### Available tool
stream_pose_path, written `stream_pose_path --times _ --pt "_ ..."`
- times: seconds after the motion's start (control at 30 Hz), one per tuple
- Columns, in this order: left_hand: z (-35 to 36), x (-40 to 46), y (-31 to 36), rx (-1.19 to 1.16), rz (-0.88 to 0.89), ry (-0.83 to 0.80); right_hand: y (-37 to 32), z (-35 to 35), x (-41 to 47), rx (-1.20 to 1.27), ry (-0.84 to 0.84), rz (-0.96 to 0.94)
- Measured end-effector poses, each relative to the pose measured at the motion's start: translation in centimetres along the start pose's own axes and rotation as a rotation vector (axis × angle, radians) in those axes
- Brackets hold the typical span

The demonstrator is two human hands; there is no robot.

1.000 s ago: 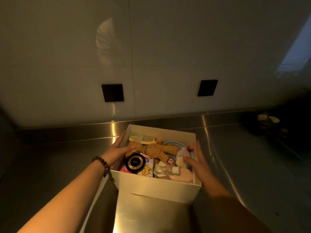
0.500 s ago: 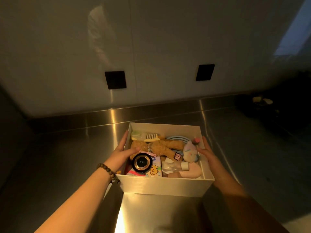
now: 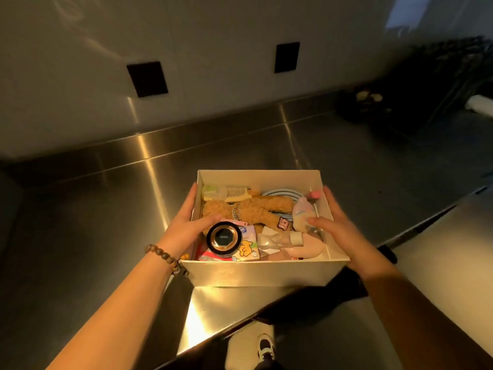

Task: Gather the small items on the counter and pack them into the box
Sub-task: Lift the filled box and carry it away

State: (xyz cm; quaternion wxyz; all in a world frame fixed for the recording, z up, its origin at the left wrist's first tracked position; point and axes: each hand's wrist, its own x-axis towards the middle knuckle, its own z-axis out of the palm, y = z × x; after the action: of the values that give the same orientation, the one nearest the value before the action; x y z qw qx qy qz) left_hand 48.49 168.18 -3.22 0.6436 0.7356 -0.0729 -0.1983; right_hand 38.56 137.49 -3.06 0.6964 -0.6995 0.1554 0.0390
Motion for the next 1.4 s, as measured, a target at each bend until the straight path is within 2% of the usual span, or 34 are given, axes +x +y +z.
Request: stream_pose_path --times 0.1,0.37,0.53,0.6,0.77,0.9,1.03,1.2,1.4 --pt "2.3 0.1 0.4 0.011 0.022 -0.114 -0.1 -1.7 -2.5 -0.014 0.041 -0.070" --pt "14.9 1.8 3.8 0.045 0.078 -0.424 1.2 -10.7 -11.8 -0.014 0.390 -0.117" --pt "26.8 2.5 5.5 0.091 0.126 -0.652 3.5 -18.6 -19.1 0.011 0.606 -0.119" --pt "30.8 2.9 5.8 0.109 0.112 -0.720 4.4 -21.0 -21.2 0.036 0.634 -0.142" --pt "46.7 3.7 6.2 0.178 0.130 -0.928 8.0 -30.4 -27.7 0.091 0.851 -0.143" --pt "59.1 3.5 6.2 0.268 0.168 -1.035 10.8 -38.5 -31.8 0.115 0.996 -0.123" --pt "69.1 3.0 6.6 0.260 0.174 -1.154 11.7 -45.2 -35.3 0.126 1.121 -0.072" --pt "79.2 3.0 6.8 0.328 0.155 -1.232 12.7 -51.1 -38.1 0.170 1.211 -0.008" --pt "90.5 3.5 6.8 0.354 0.126 -1.364 15.9 -58.2 -39.5 0.207 1.408 -0.004"
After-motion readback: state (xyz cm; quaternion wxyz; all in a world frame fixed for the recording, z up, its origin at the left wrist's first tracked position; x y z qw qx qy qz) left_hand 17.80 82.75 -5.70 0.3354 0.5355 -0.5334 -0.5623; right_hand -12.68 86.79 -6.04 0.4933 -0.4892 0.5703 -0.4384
